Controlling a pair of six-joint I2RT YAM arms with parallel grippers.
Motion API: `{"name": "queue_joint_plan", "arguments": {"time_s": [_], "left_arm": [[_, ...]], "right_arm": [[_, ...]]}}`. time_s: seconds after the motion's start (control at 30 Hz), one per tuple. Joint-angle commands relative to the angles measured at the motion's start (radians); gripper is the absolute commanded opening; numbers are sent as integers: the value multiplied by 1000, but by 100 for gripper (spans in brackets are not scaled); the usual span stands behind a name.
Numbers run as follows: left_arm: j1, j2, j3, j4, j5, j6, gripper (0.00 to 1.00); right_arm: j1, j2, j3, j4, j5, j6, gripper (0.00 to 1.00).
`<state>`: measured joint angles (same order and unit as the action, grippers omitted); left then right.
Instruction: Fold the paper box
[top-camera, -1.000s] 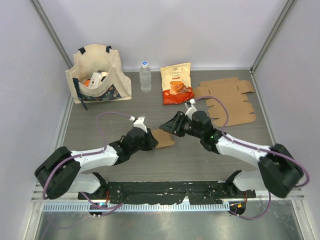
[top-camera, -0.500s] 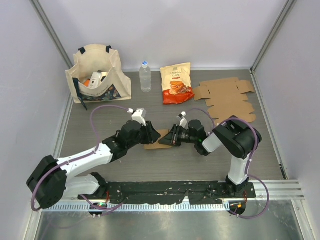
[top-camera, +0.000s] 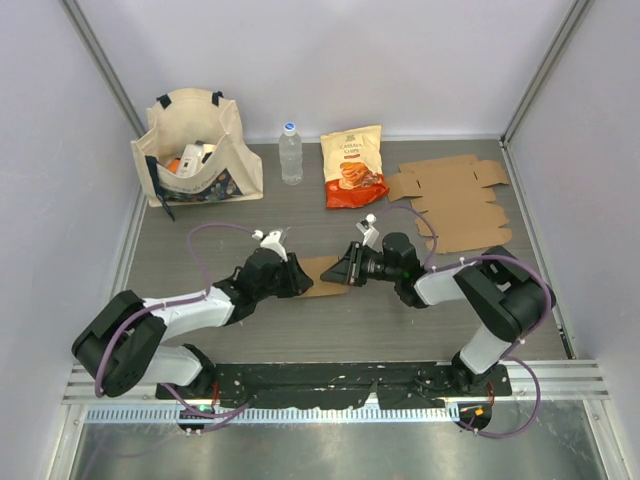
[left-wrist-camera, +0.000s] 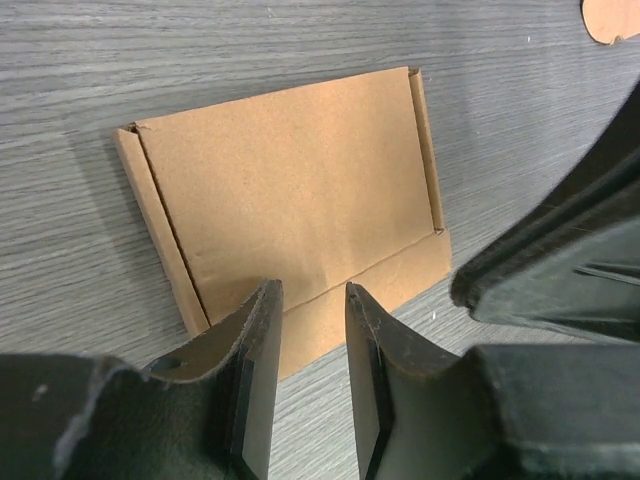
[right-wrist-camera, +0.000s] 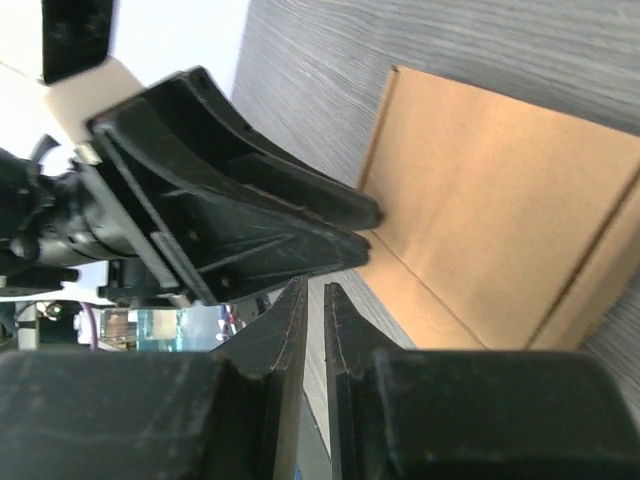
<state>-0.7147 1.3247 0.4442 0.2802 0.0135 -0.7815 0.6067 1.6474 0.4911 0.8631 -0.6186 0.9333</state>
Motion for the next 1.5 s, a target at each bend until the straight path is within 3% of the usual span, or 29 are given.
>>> {"name": "queue_joint_plan", "arguments": {"time_s": [0.0,0.1,0.2,0.3,0.37,0.4,0.5,0.57,0.7,0.87,1.03,1.27,1.47], "left_arm": [[3,-51,19,-56,17,13,36],[3,-128,63,-146,8,47,39],[8,-212,82,-215,-6,67,47],[38,-283,77,-271,-43,68,54],[76,-320,57,-307,-47,67,57],[113,-326,48,-318,-50,59,59],[199,-325,1,-314,2,16,67],[231,-312,-35,-270,65,-7,73],[290,-265,-68,-185,138,-94,78],[299,-131,-52,-115,204,-206,77],[297,-52,-84,-6,204,-268,73],[297,25,-87,59,232,-312,73],[297,37,-76,53,246,-317,74]], "right_arm": [[-2,46,-17,-15,26,-71,16],[-1,109,-54,80,29,-62,15],[1,79,-51,33,46,-82,15],[-1,-76,-30,-126,78,-114,16],[-8,-203,15,-332,112,-164,19],[-10,-233,61,-481,132,-188,29],[-30,-271,172,-718,161,-313,48],[-44,-232,216,-778,178,-372,56],[-94,-122,309,-799,128,-390,60],[-114,-12,340,-731,125,-373,58],[-119,87,334,-598,68,-324,48],[-163,132,259,-440,23,-228,24],[-194,167,216,-371,-3,-192,17]]}}
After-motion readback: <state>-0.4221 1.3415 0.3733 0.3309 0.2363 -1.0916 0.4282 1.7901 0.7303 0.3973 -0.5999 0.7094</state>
